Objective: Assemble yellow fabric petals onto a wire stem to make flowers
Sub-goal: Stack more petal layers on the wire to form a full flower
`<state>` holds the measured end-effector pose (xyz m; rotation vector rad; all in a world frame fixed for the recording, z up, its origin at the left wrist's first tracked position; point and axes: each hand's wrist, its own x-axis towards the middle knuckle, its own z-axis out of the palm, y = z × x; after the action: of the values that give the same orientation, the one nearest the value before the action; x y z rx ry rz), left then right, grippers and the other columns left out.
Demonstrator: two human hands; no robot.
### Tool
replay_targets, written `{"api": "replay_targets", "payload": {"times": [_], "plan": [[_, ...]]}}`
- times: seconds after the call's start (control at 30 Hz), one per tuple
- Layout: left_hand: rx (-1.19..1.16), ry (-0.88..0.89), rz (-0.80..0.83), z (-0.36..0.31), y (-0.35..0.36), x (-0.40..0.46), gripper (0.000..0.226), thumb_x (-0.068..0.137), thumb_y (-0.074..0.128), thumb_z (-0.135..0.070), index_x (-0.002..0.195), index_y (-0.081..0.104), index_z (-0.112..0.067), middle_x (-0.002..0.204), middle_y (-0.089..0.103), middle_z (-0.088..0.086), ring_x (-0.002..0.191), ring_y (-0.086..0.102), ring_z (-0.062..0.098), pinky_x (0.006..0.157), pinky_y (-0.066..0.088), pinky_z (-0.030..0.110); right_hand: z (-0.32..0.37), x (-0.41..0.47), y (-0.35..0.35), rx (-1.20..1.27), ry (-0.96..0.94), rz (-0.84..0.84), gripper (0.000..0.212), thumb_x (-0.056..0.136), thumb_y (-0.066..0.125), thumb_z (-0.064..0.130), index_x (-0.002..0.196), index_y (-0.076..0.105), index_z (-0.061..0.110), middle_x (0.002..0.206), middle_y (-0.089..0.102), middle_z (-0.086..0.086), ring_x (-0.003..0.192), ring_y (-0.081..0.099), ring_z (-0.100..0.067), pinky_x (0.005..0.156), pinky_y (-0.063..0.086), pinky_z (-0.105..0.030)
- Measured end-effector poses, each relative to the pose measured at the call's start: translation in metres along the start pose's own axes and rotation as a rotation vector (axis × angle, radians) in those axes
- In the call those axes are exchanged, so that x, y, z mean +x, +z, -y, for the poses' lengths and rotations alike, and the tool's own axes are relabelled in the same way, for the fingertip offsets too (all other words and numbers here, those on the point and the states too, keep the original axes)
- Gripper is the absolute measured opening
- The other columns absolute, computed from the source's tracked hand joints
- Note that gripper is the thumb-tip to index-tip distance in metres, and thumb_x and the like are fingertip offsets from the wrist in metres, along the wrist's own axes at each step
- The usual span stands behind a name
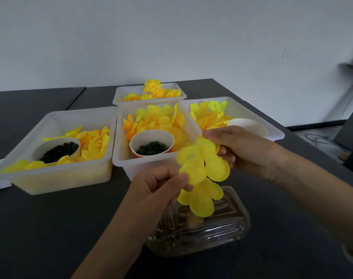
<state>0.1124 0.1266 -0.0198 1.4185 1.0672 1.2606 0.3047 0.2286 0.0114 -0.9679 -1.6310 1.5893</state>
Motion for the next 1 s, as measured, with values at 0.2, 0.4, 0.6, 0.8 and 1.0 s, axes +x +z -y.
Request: {"api": "replay_targets", "payload": {"times": [0.2,0.4,0.6,0.8,1.0], "plan": [[-0.009,0.014,0.014,-0.004,0.0,0.002,0.027,0.069,0.061,-0.047,0.062,0.071,-0.024,0.044,0.04,-0.009,0.041,0.035,0.001,0.046,0.033,0.01,-0.008,0.002,-0.005,0.021,0.018,0.029,0.039,0.082,0.062,0.042,0.057,0.042,0.018,0.053,0.03,0.0,0.041,0.027,-0.008,0.04,0.03,-0.018],[0.032,0.049,0.013,-0.001,0.003,0.007,0.031,0.084,0.064,-0.032,0.053,0.065,-0.028,0.043,0.042,-0.009,0.041,0.038,0.001,0.049,0.039,0.011,-0.009,0.003,-0.005,0.059,0.014,0.045,0.039,0.086,0.059,0.039,0.06,0.041,0.016,0.055,0.027,-0.002,0.042,0.026,-0.009,0.042,0.029,-0.019],[0.099,0.067,-0.075,-0.002,0.006,0.007,0.045,0.093,0.054,-0.012,0.05,0.057,-0.025,0.042,0.042,-0.011,0.039,0.037,0.0,0.043,0.031,0.008,-0.003,-0.002,0.001,0.076,-0.012,-0.016,0.036,0.083,0.059,0.039,0.06,0.047,0.014,0.055,0.032,-0.005,0.042,0.029,-0.011,0.043,0.032,-0.019],[0.033,0.141,-0.141,-0.009,0.015,0.001,0.037,0.079,0.066,-0.058,0.053,0.055,-0.034,0.047,0.044,-0.014,0.043,0.039,0.001,0.047,0.033,0.009,0.012,-0.017,0.01,0.087,-0.113,-0.083,0.04,0.081,0.057,0.038,0.083,0.061,-0.001,0.061,0.04,-0.012,0.042,0.033,-0.012,0.046,0.029,-0.022],[0.017,0.172,-0.172,-0.021,0.024,-0.006,0.025,0.076,0.06,-0.046,0.053,0.062,-0.036,0.042,0.044,-0.018,0.041,0.042,-0.002,0.047,0.034,0.006,0.02,-0.028,0.015,0.03,-0.192,-0.194,0.049,0.081,0.056,0.037,0.09,0.063,-0.01,0.081,0.051,-0.043,0.069,0.042,-0.034,0.069,0.038,-0.041]]}}
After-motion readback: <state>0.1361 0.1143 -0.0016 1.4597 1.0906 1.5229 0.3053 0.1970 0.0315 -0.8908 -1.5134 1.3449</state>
